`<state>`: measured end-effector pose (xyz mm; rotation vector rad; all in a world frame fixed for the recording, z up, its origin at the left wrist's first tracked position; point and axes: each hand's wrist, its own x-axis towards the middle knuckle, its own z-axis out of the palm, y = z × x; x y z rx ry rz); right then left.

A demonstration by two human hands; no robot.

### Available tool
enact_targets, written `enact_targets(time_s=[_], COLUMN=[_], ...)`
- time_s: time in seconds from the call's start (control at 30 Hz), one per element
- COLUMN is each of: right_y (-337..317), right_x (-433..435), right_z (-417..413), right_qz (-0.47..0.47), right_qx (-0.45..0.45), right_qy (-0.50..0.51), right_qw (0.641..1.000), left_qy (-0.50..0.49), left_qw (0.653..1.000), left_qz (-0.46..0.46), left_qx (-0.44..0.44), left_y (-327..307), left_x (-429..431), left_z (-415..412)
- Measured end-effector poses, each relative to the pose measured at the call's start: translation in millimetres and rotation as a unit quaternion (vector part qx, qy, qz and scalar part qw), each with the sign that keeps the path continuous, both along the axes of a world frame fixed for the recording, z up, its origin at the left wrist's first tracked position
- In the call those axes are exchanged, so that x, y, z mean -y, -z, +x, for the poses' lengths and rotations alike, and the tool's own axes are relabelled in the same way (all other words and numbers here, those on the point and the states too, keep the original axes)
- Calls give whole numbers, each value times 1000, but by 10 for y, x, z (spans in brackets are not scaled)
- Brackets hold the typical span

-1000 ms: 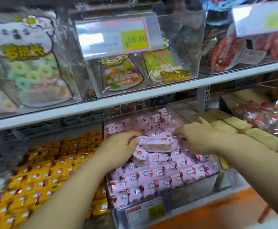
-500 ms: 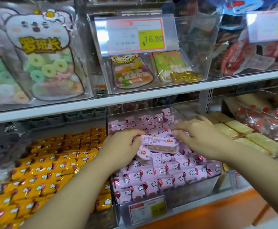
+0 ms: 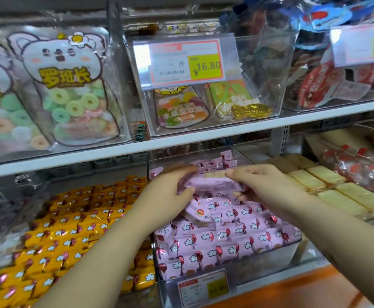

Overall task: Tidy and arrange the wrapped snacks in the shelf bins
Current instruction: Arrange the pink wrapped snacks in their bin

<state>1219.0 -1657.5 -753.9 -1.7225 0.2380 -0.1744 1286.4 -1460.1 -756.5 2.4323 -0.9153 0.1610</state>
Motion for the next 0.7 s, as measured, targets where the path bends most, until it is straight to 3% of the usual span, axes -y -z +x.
enact_targets(time_s=[0.17, 0.3, 0.47, 0.57, 0.7], right_y=[-89, -101, -28, -1, 68], right_x=[-179, -133, -126, -137, -93], right_z=[3, 6, 83, 166, 385], right_qz=[178, 122, 171, 168, 65], right_qx=[-26, 1, 30, 58, 87], right_qy=[-17, -42, -37, 21, 118], right_qw=[984, 992, 984, 984, 987], left_qy=[-1, -27, -36, -74, -139], left_qw=[999, 999, 999, 997, 987], left_qz=[-32, -26, -9, -20, -54], left_qx=[10, -25, -38, -31, -55], left_y=[-21, -10, -5, -14, 25], left_x=[33, -23, -11, 1, 9], left_z=[9, 36, 36, 129, 408])
